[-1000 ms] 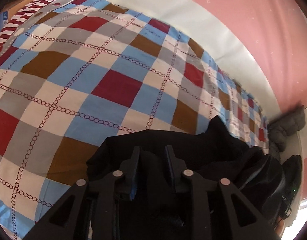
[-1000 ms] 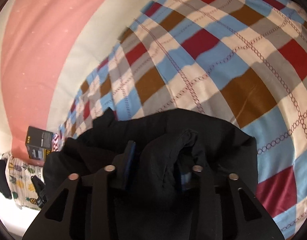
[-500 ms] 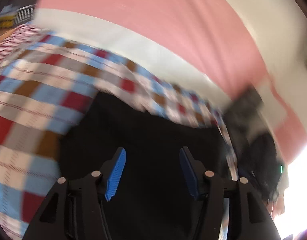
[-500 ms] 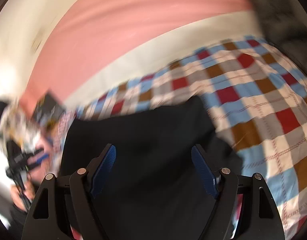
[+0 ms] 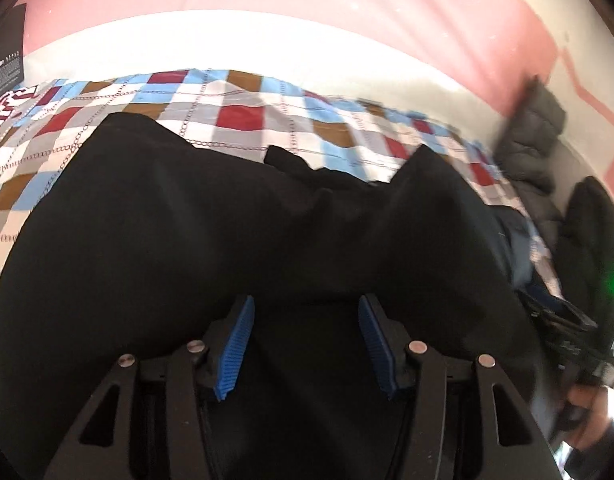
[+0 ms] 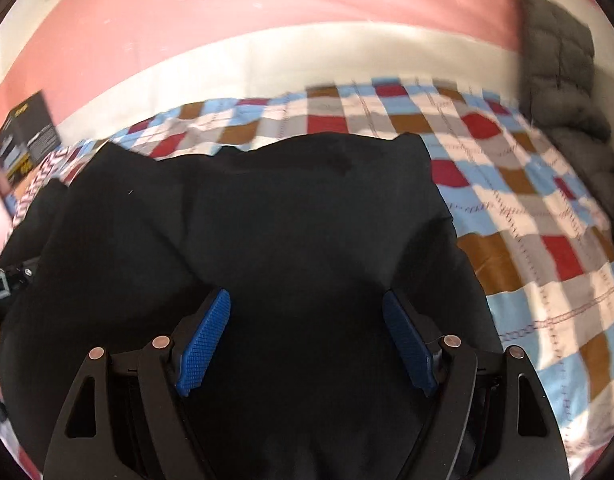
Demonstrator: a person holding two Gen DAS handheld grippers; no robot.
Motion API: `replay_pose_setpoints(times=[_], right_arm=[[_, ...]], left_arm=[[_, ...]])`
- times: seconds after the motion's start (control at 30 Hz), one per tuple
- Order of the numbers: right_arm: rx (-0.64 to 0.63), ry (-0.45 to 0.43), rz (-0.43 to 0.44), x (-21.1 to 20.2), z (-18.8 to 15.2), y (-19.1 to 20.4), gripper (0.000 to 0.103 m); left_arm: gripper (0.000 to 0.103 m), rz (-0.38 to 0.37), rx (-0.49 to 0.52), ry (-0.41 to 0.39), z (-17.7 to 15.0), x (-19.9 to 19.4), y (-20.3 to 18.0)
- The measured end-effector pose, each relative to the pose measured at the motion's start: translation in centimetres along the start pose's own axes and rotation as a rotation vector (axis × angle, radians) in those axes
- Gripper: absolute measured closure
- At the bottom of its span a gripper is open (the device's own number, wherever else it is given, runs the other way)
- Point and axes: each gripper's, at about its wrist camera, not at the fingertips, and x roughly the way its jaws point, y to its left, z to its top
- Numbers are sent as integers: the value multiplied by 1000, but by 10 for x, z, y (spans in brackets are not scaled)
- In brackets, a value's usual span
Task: Fold large clothes
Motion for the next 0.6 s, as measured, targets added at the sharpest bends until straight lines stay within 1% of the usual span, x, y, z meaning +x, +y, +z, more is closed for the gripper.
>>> replay_pose_setpoints(times=[0.07,0.13,0.2,0.27,0.37,0.43,0.5,0.57,0.6], right_arm=[[-4,15,-15,5,5,-1,25],[-6,37,-17,3,9,-2,25],[-8,14,-17,-18,6,-7,25],[13,0,7,-35,0,-16,24],[87,-22,49,-72,-21,-43,24],[142,-10,68,-89,-41,-62,24],[195,26,87,-96,-63,-78,24],[248,90,122,-93,-87,-91,24],[276,111,154,-90,-97,-96,24]], left_arm=[[46,45,34,20,4,9,-7],[46,66,44,42,8,4,-10],[46,63,22,37,5,-18,-6],[46,54,14,8,-4,-46,3],[46,69,1,-51,-20,-90,25],[45,102,-34,-72,-36,-116,48],[45,149,-84,-72,-53,-132,74],[43,167,-153,-51,-70,-140,101],[43,172,-188,-30,-81,-140,113]])
